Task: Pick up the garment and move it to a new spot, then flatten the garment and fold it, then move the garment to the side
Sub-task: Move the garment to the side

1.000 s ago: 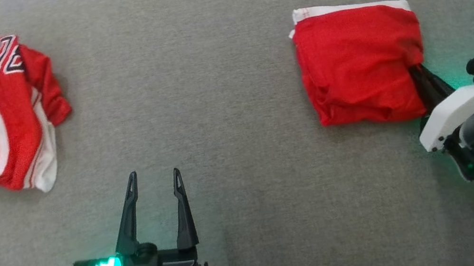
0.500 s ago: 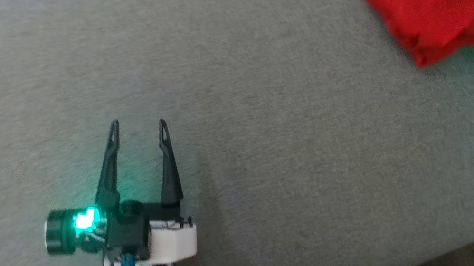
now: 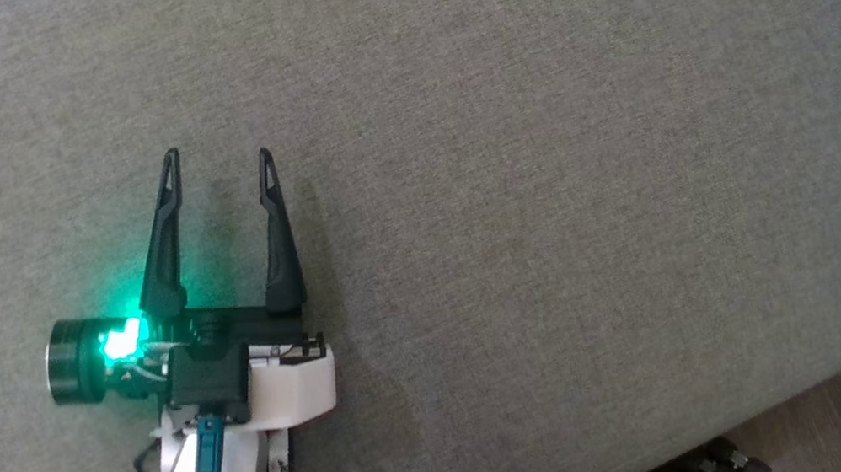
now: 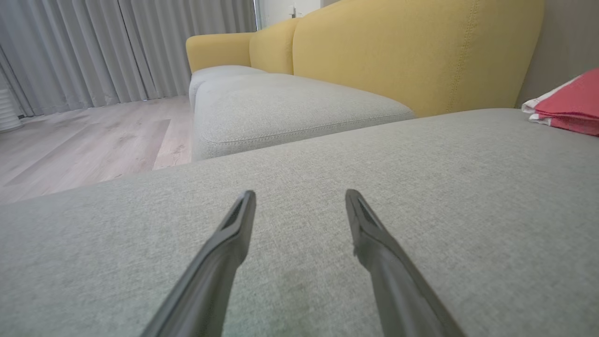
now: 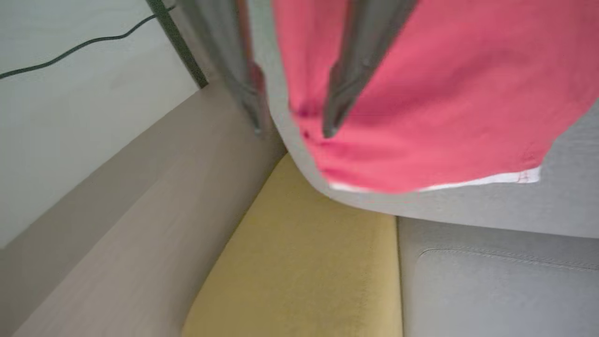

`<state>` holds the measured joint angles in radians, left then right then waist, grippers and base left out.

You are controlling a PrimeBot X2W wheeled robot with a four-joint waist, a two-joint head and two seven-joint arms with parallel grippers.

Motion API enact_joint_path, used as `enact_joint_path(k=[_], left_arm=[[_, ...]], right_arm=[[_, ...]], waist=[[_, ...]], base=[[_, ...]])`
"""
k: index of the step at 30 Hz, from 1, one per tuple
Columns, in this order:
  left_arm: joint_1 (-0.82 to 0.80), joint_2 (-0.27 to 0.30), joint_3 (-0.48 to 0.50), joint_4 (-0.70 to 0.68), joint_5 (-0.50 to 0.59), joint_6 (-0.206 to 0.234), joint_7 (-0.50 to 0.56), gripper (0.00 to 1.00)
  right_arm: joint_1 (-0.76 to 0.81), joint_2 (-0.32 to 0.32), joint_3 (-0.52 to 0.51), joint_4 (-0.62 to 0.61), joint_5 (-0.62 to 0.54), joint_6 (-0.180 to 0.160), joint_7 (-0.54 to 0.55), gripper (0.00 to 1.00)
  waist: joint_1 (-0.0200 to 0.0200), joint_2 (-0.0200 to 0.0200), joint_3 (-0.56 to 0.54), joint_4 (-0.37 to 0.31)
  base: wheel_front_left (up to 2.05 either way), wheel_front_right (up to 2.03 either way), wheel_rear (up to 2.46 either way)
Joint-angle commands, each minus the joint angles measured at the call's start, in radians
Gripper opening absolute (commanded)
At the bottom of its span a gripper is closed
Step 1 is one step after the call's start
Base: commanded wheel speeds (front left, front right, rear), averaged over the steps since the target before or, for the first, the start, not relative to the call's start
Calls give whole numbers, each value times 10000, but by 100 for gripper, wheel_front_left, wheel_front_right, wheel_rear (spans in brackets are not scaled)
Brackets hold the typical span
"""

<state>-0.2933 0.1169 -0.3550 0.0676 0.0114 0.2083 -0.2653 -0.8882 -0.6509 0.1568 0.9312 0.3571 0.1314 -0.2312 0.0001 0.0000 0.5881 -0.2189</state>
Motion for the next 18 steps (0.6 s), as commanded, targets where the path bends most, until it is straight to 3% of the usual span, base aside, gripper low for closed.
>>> enact_joint_path(k=[1, 4, 9, 14, 18], left_arm=[[-145, 79, 177, 106, 75, 42, 35, 100], [-155, 37, 119, 155, 74, 206, 35, 100], [140, -40, 168, 144, -153, 436, 35, 100], [666, -215, 256, 225, -600, 400, 35, 100], [1190, -366, 505, 289, -997, 298, 35, 100]], right_arm=[[34, -280, -300, -63, -412, -7, -189, 100], [139, 182, -1178, -109, -1400, -7, -287, 100], [1138, 1505, -2141, -1570, -2592, -7, -302, 100], [2692, 3014, -1944, -2931, -2730, -7, -304, 100], [3837, 4008, -1049, -3646, -2306, -7, -304, 100]], waist=[[-1, 0, -53, 84], [-1, 0, -284, 315], [-1, 0, -935, 747], [-1, 0, -1874, 1220], [-1, 0, -2730, 1487]], base=[[0, 0, 0], [0, 0, 0], [0, 0, 0], [0, 0, 0], [0, 0, 0]])
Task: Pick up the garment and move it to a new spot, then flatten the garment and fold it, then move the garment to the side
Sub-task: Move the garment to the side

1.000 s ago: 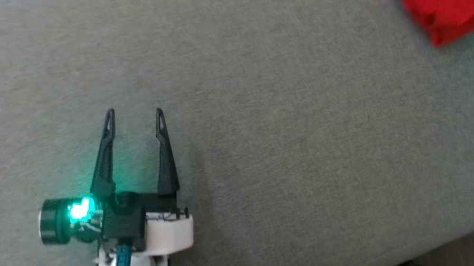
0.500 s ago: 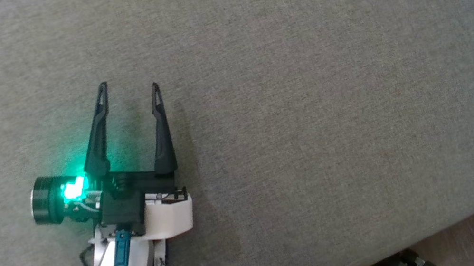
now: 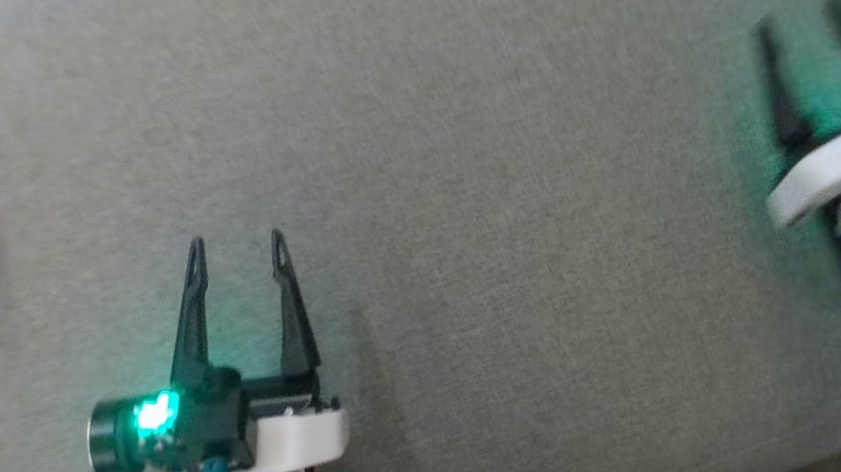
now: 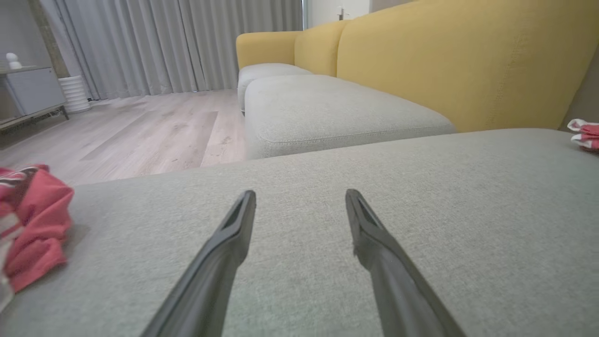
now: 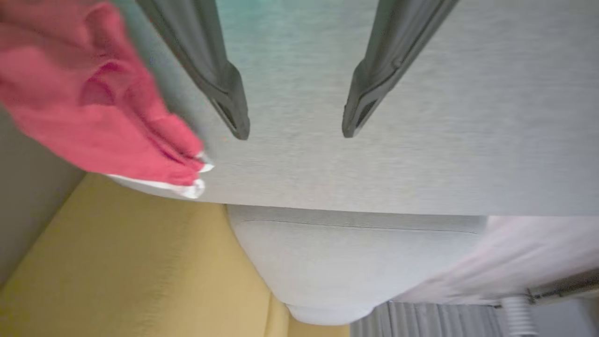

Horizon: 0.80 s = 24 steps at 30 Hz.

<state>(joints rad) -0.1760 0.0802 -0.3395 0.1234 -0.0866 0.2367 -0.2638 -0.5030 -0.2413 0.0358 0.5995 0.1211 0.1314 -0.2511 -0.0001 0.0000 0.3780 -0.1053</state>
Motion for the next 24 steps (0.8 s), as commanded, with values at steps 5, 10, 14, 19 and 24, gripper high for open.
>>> enact_joint_path(k=[5, 10, 14, 19, 24], left_arm=[[748, -150, 692, -254, -389, -194, 20, 100], [1420, -232, 989, -332, -543, -420, 20, 100], [1812, -256, 1176, -466, -463, -502, 20, 100], [2515, -283, 1405, -687, -474, -713, 20, 100], [2982, -295, 1573, -927, -398, -742, 20, 100]], right_arm=[[1336, 800, 1195, -910, 703, -7, -106, 100], [2431, 1349, 1665, -1731, 1046, -7, -106, 100], [3039, 1534, 1558, -2505, 1150, -7, -106, 100], [4125, 1715, 1253, -3412, 852, -7, -106, 100], [4999, 1779, 889, -3940, 89, -7, -106, 100]], waist=[[1, 0, -1689, 619], [1, 0, -2569, 846], [1, 0, -3035, 903], [1, 0, -3590, 1035], [1, 0, -3947, 1151]], base=[[0, 0, 0], [0, 0, 0], [0, 0, 0], [0, 0, 0], [0, 0, 0]])
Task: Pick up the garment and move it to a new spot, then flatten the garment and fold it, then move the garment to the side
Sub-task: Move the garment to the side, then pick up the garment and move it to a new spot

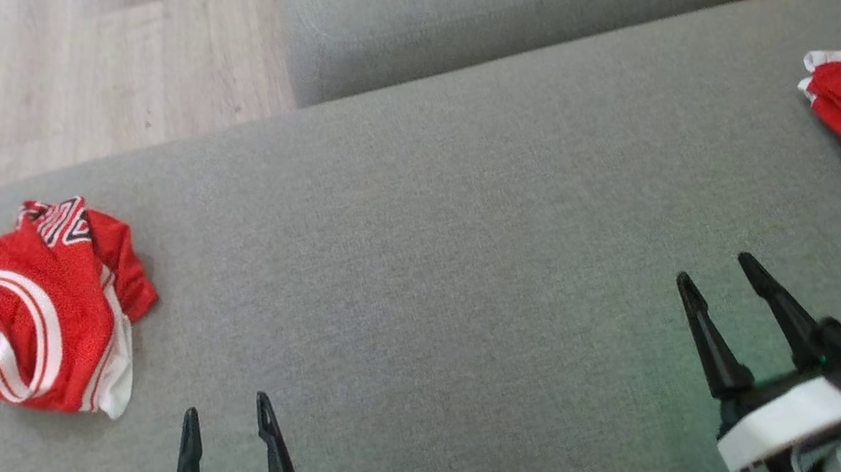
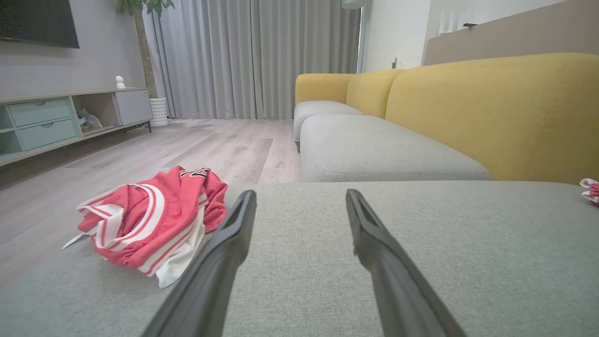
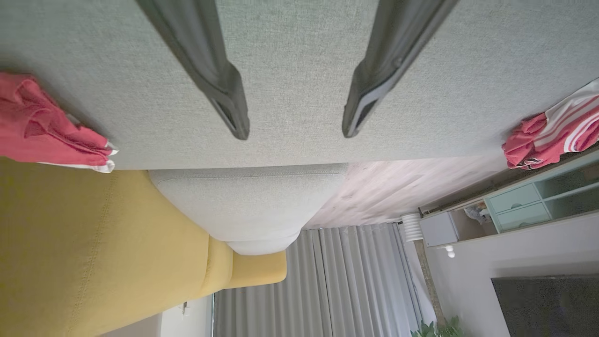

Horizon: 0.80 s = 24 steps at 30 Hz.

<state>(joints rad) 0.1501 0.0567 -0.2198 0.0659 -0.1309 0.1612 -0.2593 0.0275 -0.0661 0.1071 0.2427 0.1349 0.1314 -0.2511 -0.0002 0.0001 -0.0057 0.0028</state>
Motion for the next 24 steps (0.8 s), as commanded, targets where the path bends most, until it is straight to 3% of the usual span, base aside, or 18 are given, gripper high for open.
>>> enact_joint_path(k=[1, 24], left_arm=[[-201, -60, 392, -388, 40, 38, -24, 100], [257, -64, 482, -270, 72, 248, -24, 100]], right_arm=[[-168, 43, 131, -444, -144, -7, -106, 100], [380, 156, 308, -512, -285, -7, -107, 100]], waist=[[2, -1, -174, 85], [2, -1, -436, 53]], base=[[0, 0, 0], [0, 0, 0]])
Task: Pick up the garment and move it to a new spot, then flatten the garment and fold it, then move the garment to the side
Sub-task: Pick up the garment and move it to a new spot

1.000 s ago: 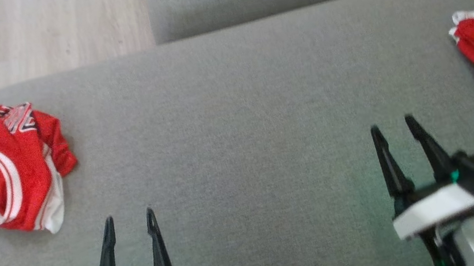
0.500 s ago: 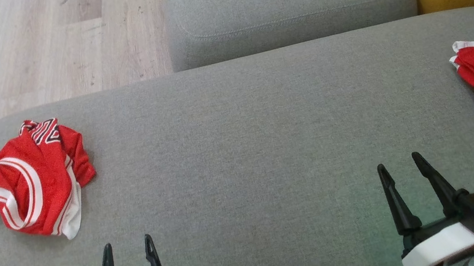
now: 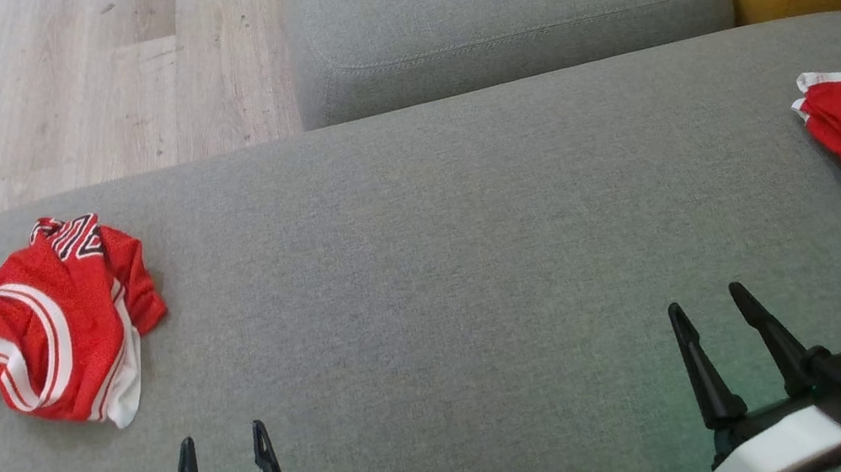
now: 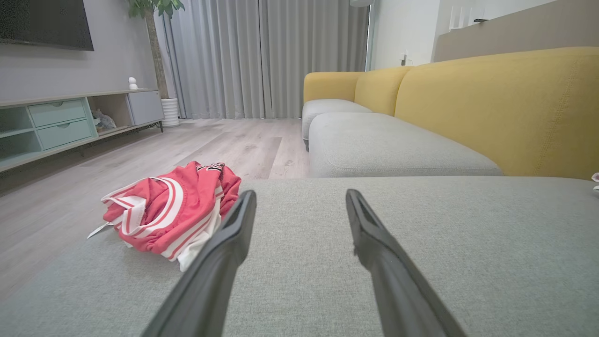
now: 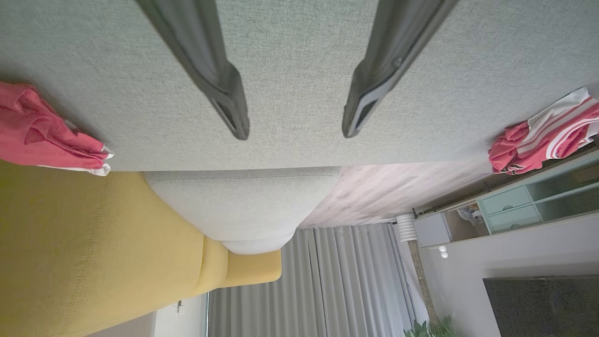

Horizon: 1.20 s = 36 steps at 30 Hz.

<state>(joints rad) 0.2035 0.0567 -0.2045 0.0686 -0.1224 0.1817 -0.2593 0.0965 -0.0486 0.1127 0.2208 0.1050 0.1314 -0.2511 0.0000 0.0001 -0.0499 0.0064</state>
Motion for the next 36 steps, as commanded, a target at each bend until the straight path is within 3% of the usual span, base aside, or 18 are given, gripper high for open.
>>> enact_joint_path(k=[1, 8, 24, 30, 36], left_arm=[[-285, -64, 318, -292, 2, 47, -24, 100], [-393, -64, 235, -266, 79, 102, -24, 100], [-300, -64, 311, -432, 131, 248, -24, 100], [-266, -64, 338, -496, 138, 246, -24, 100], [-576, -64, 627, -742, 261, 251, -24, 100]], right_arm=[[-307, -18, 244, -290, 30, -7, -107, 100], [-251, -18, 295, -204, 40, -7, -107, 100], [-373, -17, 723, -43, -60, -7, -107, 100], [-346, -17, 647, -38, -135, -7, -107, 100], [-469, -39, 506, -141, -368, -7, -107, 100]], waist=[[0, -1, 26, 57], [0, -1, 126, 645], [0, -1, 459, 3432], [0, -1, 571, 3849], [0, -1, 1130, 3759]], base=[[0, 0, 0], [0, 0, 0], [0, 0, 0], [0, 0, 0], [0, 0, 0]])
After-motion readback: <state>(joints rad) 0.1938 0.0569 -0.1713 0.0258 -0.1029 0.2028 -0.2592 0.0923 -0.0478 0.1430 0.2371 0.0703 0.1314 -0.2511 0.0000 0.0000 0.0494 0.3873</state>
